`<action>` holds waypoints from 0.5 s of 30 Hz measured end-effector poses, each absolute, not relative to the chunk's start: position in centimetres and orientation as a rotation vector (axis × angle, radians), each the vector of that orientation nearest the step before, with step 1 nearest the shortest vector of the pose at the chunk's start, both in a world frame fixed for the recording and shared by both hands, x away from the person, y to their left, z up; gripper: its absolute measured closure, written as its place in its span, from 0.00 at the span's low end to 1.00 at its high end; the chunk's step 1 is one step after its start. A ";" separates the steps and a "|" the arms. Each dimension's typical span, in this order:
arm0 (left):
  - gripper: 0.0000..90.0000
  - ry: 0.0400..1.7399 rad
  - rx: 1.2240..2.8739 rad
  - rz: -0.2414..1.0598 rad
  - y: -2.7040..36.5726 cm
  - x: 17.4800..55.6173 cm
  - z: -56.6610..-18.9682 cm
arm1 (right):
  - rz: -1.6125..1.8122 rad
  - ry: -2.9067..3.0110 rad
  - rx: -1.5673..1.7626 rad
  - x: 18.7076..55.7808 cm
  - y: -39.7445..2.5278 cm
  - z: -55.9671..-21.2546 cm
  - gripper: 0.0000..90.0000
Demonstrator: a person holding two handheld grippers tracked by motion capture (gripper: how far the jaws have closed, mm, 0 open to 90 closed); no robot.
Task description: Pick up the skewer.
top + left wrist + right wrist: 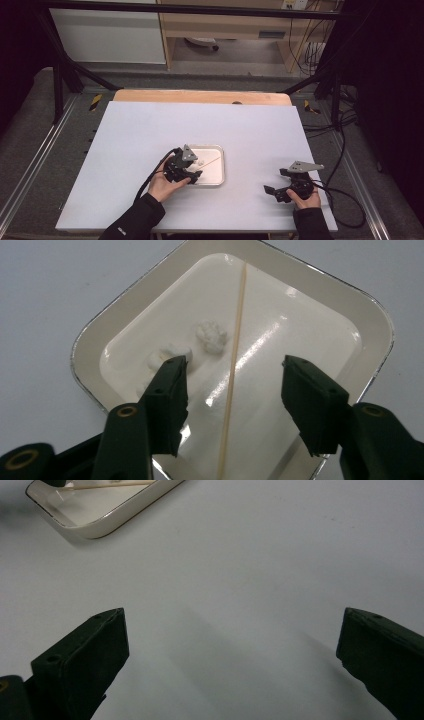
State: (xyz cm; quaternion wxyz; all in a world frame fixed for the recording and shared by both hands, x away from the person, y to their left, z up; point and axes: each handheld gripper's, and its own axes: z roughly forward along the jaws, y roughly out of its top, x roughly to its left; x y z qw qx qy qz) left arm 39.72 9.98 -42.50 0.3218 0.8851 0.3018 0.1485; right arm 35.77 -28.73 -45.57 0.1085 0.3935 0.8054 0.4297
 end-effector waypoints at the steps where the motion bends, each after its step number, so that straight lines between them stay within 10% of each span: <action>1: 0.54 0.793 2.323 0.394 9.9 39.7 -42.6 | 1.266 2.370 1.156 35.8 -28.7 -45.6 0.01; 15: 0.84 0.793 2.369 0.372 9.6 40.2 -43.5 | 1.267 2.371 1.154 35.8 -28.7 -45.5 0.01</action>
